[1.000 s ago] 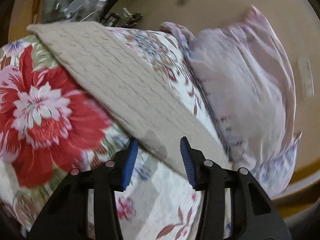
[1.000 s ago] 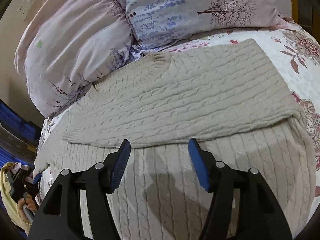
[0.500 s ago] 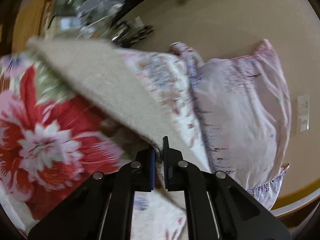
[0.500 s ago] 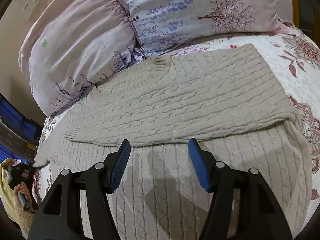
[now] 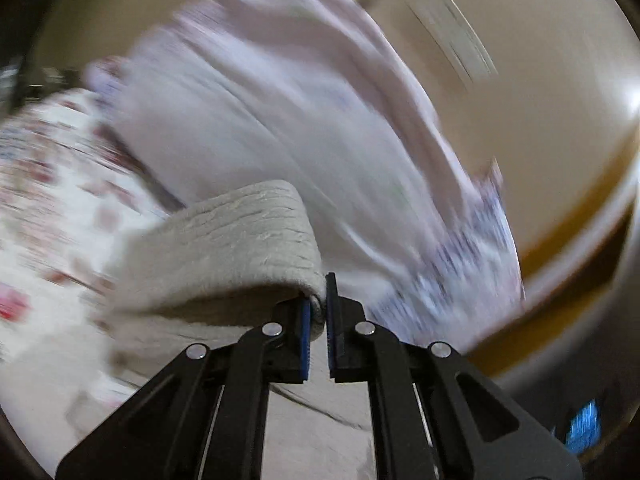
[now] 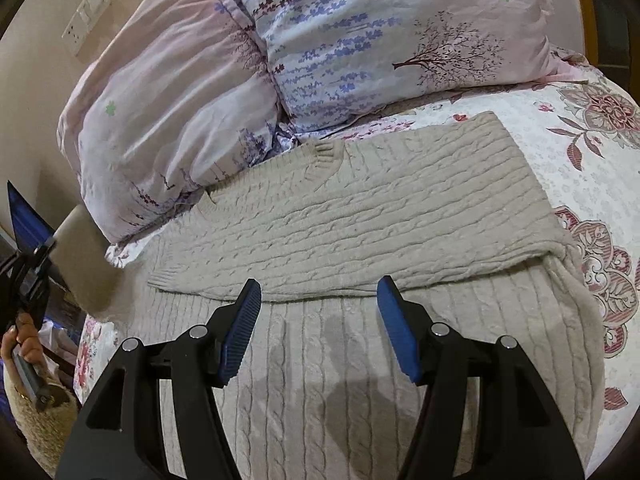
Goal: Fold small clothes
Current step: 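Grasp the other sleeve with the left gripper and fold it across the body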
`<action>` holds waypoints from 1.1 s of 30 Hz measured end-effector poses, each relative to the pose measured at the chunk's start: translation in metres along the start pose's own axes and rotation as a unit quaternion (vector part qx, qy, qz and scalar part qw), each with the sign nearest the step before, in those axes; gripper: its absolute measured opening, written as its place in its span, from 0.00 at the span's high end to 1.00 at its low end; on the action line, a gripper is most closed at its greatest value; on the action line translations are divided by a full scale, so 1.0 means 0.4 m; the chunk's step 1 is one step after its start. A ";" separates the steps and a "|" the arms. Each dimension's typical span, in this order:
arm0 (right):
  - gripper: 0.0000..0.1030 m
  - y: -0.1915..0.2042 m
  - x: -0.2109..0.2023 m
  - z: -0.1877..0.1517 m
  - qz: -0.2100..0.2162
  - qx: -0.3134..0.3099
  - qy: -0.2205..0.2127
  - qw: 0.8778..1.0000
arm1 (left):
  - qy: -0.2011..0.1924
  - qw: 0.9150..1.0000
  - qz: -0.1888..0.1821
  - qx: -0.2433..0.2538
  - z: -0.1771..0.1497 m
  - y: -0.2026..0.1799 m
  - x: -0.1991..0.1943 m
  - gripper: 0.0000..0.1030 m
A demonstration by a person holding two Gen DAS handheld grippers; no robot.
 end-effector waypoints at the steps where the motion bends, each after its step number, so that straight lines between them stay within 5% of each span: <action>1: 0.40 -0.003 -0.003 -0.001 -0.001 0.001 -0.001 1.000 | 0.015 1.000 -0.005 0.012 -0.026 -0.024 0.033 0.95; 10: 0.40 -0.033 -0.018 -0.011 -0.018 -0.005 -0.011 1.000 | 0.172 0.981 -0.010 0.093 -0.323 -0.148 0.313 0.94; 12: 0.40 -0.028 -0.014 -0.009 -0.020 -0.012 -0.010 1.000 | 0.187 0.976 -0.004 0.110 -0.357 -0.145 0.323 0.88; 16: 0.40 0.024 -0.010 0.001 -0.011 -0.056 -0.012 0.998 | 0.203 0.973 -0.027 0.102 -0.356 -0.124 0.283 0.54; 19: 0.41 0.093 -0.009 0.005 0.009 -0.111 -0.021 0.994 | 0.166 0.981 -0.031 0.090 -0.304 -0.071 0.193 0.53; 23: 0.48 0.259 0.021 0.000 0.059 -0.232 -0.023 0.971 | 0.124 0.991 0.018 0.053 -0.226 0.033 0.128 0.59; 27: 0.54 0.414 0.090 -0.040 0.094 -0.337 -0.005 0.937 | 0.131 0.989 0.064 0.025 -0.207 0.126 0.110 0.66; 33: 0.54 0.522 0.234 -0.106 0.048 -0.442 0.033 0.895 | 0.139 0.986 0.084 0.017 -0.207 0.185 0.096 0.71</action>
Point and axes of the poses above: each gripper's, at about its wrist camera, not at the fingertips, and x roughly the way its jaws point, y to its left, z to its top, the point moved 4 cm from there along x, roughly the way its jaws point
